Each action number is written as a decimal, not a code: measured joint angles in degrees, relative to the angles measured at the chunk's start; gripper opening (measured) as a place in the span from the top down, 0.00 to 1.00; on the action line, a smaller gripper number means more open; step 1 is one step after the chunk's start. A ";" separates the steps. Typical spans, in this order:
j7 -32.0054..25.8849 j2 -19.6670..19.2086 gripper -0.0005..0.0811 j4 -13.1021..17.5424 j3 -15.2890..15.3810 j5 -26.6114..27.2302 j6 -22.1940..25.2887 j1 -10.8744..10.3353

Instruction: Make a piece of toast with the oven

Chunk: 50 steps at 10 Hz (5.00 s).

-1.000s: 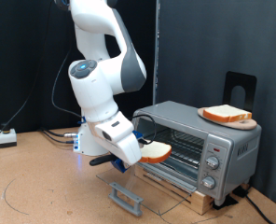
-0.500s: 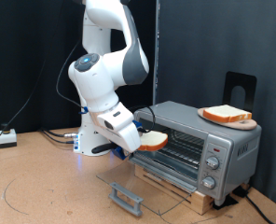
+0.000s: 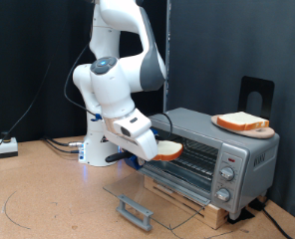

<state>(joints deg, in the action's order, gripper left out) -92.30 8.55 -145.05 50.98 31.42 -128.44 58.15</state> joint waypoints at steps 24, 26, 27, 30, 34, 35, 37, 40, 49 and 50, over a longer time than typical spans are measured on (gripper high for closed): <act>6.70 4.39 0.51 -3.18 8.80 -15.40 -9.16 -2.60; 9.63 6.07 0.51 -3.32 9.78 -18.41 -10.47 -2.01; 10.43 6.96 0.51 -3.60 9.81 -18.05 -11.51 -2.05; 10.00 7.66 0.51 -3.69 9.54 -17.08 -11.35 -2.15; 6.78 7.64 0.51 -3.39 7.89 -11.94 -6.96 -3.05; 6.20 7.64 0.51 -3.39 7.38 -10.17 -6.12 -3.17; 6.10 7.64 0.51 -3.42 6.86 -7.93 -5.05 -3.17; 16.80 5.55 0.51 -1.73 12.66 -8.00 -10.97 -2.62; 33.25 -12.24 0.51 2.76 17.44 -42.35 -18.36 8.93; 33.25 -13.47 0.51 2.95 16.16 -43.30 -18.36 8.92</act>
<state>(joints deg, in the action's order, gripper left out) -59.05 -4.92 -142.10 67.14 -11.88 -146.80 67.07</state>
